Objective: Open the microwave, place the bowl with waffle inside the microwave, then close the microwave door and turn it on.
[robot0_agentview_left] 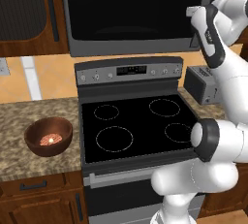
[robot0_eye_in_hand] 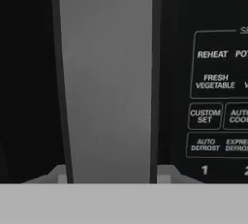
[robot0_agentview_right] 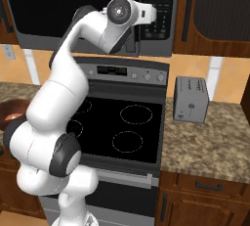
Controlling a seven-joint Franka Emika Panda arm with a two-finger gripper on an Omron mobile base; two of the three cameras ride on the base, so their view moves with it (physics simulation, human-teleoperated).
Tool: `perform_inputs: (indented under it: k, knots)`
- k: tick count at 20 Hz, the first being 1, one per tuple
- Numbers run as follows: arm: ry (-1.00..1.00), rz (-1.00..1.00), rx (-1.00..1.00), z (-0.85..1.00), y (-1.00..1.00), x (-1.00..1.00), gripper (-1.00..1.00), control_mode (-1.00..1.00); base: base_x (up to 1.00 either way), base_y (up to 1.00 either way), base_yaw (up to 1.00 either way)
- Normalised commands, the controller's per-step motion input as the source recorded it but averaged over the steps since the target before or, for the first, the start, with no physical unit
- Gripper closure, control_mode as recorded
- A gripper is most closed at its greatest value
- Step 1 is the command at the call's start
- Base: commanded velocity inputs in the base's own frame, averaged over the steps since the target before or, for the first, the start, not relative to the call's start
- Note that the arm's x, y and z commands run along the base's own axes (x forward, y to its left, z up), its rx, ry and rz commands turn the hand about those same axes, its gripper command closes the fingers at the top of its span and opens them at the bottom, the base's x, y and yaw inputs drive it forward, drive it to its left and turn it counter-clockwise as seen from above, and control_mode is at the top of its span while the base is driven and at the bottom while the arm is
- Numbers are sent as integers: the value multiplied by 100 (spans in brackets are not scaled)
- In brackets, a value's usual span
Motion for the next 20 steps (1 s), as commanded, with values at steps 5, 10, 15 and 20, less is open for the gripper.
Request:
perform_inputs:
  k: [5,10,15,20]
  knots:
    - [-2,-3,0,0,-4,-100,100,-100,0,0,0]
    - [-6,0,-2,0,0,-100,100,-100,0,0,0]
    - [-4,0,-2,0,5,-100,100,-100,0,0,0]
    - [-1,0,-5,0,21,-95,100,-100,0,0,0]
